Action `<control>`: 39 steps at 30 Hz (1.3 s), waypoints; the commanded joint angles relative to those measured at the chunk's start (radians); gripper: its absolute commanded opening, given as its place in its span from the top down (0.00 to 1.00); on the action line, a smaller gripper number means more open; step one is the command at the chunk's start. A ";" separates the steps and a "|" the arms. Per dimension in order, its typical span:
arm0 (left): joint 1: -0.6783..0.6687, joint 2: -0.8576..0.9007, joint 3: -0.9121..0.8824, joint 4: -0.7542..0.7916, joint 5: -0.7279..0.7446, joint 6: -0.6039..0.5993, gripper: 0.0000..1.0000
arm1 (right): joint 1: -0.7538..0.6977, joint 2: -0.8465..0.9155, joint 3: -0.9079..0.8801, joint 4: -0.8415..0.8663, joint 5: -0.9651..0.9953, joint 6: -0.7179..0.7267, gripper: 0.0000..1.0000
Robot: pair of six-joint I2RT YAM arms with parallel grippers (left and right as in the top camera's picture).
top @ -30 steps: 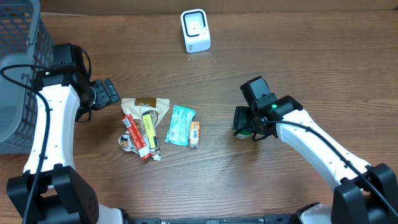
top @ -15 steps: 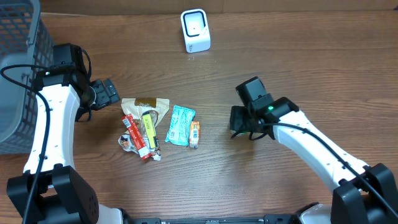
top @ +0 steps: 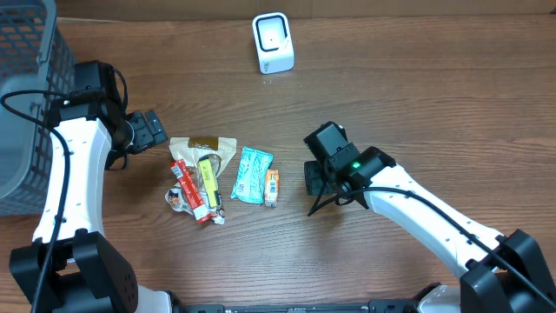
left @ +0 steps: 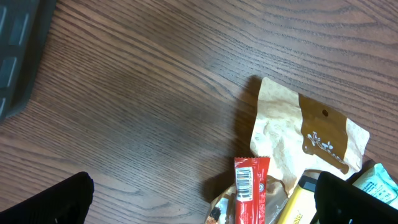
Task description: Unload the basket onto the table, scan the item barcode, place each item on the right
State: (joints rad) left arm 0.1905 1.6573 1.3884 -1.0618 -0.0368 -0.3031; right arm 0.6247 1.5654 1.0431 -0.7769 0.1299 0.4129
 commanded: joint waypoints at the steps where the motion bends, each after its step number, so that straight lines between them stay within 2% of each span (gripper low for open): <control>1: -0.001 -0.003 0.019 0.000 0.004 0.019 0.00 | 0.010 0.000 0.000 0.006 0.080 -0.114 0.39; 4: -0.001 -0.003 0.019 0.000 0.004 0.019 0.00 | 0.010 0.000 0.000 0.014 0.115 -0.163 0.39; 5: -0.001 -0.003 0.019 0.000 0.004 0.019 0.00 | 0.010 0.000 0.002 0.018 0.124 -0.163 0.37; 8: -0.001 -0.003 0.019 0.000 0.004 0.019 0.00 | 0.010 0.000 0.008 0.037 0.116 -0.148 0.23; 9: -0.001 -0.003 0.019 0.000 0.003 0.019 0.00 | 0.010 0.000 0.009 0.040 0.116 -0.142 0.15; 10: -0.001 -0.003 0.019 0.000 0.004 0.019 0.01 | 0.010 0.000 0.011 0.040 0.117 -0.128 0.11; 14: -0.001 -0.003 0.019 0.000 0.004 0.019 0.00 | 0.005 0.000 0.039 0.054 0.135 -0.118 0.00; 16: -0.001 -0.003 0.019 0.000 0.004 0.019 0.00 | -0.003 0.000 0.083 0.042 0.140 -0.113 0.00; 18: -0.001 -0.003 0.019 0.000 0.004 0.019 0.01 | -0.016 0.000 0.142 0.008 0.139 -0.046 0.00; 22: -0.001 -0.003 0.019 0.000 0.004 0.019 0.00 | -0.078 0.000 0.271 -0.155 0.138 0.259 0.05; 24: -0.001 -0.003 0.019 0.000 0.004 0.019 0.00 | -0.100 0.000 0.279 -0.200 0.126 0.331 0.05; 28: -0.001 -0.003 0.019 0.000 0.004 0.019 0.00 | -0.144 0.003 0.277 -0.259 0.029 0.335 0.00; 30: -0.001 -0.003 0.019 0.000 0.003 0.019 0.00 | -0.150 0.003 0.277 -0.235 -0.015 0.293 0.00; 35: -0.001 -0.003 0.019 0.000 0.004 0.019 0.00 | -0.150 0.003 0.276 -0.221 -0.055 0.294 0.00; 36: -0.001 -0.003 0.019 0.000 0.003 0.019 0.00 | -0.149 0.003 0.273 -0.222 -0.058 0.334 0.13; 39: -0.001 -0.003 0.019 0.000 0.003 0.019 0.00 | -0.148 0.008 0.260 -0.252 -0.073 0.489 0.16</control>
State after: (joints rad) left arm 0.1905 1.6573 1.3884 -1.0615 -0.0368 -0.3031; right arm 0.4740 1.5703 1.3090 -1.0111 0.0929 0.7406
